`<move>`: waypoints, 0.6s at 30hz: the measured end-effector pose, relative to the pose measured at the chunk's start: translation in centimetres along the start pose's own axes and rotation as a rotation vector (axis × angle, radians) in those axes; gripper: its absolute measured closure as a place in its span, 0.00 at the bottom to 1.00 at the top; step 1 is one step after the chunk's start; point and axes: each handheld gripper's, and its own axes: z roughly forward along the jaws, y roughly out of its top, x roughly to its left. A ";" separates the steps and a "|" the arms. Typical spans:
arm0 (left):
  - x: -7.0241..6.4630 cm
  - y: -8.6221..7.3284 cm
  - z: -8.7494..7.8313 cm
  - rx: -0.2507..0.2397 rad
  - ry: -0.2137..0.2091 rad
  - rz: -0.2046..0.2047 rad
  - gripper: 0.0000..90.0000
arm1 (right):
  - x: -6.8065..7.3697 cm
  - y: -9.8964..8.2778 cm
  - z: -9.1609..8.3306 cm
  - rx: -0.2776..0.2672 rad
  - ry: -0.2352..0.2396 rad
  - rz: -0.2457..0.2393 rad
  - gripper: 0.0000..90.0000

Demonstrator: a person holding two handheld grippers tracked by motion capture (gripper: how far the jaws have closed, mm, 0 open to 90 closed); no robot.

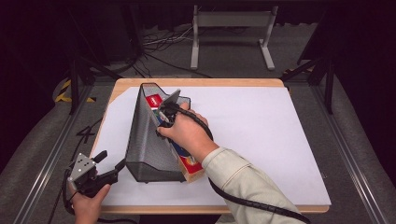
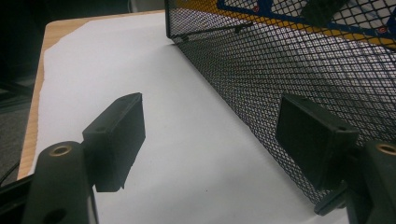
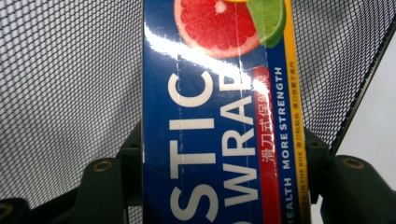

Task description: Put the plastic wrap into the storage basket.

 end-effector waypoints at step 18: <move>0.0 0.1 0.4 0.007 -0.012 0.001 0.27 | 0.1 0.5 0.3 0.036 -0.028 -0.026 0.44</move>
